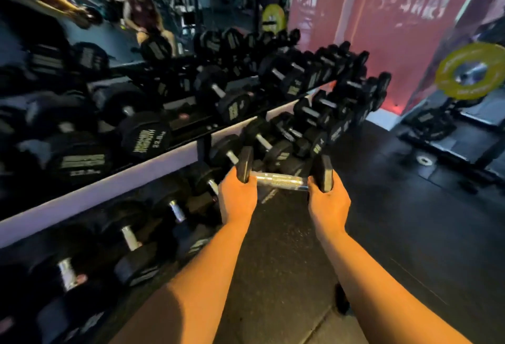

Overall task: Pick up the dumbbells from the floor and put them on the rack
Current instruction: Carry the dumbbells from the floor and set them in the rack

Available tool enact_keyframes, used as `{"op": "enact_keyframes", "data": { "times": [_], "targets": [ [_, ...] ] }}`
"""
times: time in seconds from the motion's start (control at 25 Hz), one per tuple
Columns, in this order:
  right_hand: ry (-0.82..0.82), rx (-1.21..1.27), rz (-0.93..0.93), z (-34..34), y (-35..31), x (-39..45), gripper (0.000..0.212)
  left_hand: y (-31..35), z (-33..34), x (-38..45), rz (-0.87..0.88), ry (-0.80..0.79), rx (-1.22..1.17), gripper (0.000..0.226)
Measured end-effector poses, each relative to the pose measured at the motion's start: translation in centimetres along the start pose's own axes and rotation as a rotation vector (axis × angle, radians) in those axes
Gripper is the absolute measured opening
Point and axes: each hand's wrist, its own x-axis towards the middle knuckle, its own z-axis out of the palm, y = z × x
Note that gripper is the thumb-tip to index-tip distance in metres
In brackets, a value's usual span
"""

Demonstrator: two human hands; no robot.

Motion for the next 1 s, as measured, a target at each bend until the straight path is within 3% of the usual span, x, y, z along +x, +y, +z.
{"op": "enact_keyframes", "data": {
  "times": [0.36, 0.48, 0.64, 1.0],
  "targets": [
    [-0.411, 0.155, -0.144, 28.4, -12.4, -7.9, 0.042, -2.3, -25.0, 15.6, -0.012, 0.476, -0.025, 0.019],
    [-0.548, 0.201, -0.226, 37.1, -15.3, -10.4, 0.044, -4.0, -31.7, 19.6, -0.036, 0.621, -0.020, 0.007],
    [-0.751, 0.212, -0.287, 49.3, -18.9, -14.5, 0.046, -5.9, -40.3, 23.9, -0.064, 0.856, 0.032, 0.010],
    [-1.171, 0.289, -0.371, 67.2, -25.3, -29.8, 0.040, -10.9, -58.7, 27.0, -0.188, 1.273, 0.030, 0.009]
  ]
}}
